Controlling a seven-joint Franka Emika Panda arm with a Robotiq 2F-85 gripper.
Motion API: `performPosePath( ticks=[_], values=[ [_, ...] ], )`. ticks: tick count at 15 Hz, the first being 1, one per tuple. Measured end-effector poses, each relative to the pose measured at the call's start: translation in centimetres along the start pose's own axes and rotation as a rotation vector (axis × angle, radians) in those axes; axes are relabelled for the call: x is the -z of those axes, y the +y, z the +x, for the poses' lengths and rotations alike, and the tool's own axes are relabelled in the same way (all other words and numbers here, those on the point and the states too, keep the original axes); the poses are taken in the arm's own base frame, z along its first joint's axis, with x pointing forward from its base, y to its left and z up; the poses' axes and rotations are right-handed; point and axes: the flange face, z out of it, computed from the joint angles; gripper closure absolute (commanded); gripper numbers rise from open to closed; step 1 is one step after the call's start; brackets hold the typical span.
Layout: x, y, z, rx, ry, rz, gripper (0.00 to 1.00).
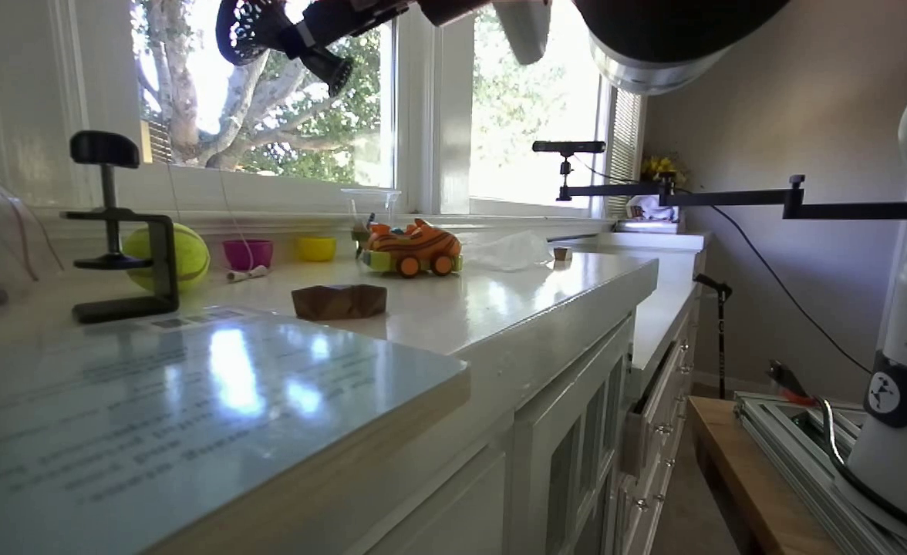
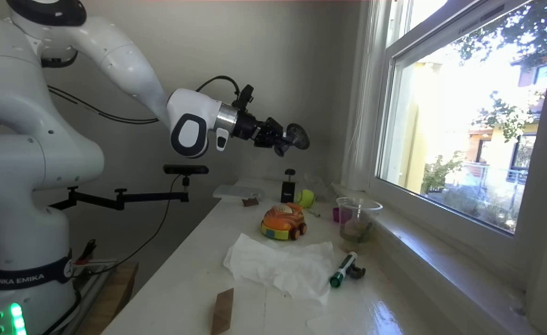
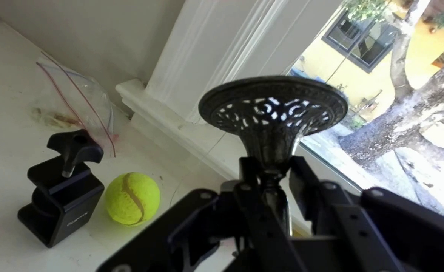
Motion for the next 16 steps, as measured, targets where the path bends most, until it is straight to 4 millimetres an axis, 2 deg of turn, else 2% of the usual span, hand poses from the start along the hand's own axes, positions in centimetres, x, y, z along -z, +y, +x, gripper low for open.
performPosePath(
  ticks=[2, 3, 5, 6, 16],
  values=[
    [0.6, 0.3, 0.4, -0.028, -0.021, 0.022, 0.93],
    [0.8, 0.5, 0.7, -0.035, -0.025, 0.028, 0.71],
    [0.9, 0.8, 1.0, -0.027, -0.018, 0.022, 0.71],
    [0.8, 0.8, 1.0, -0.027, -0.017, 0.022, 0.93],
    [1.0, 1.5, 1.4, 0.022, -0.084, 0.063, 0.93]
  ],
)
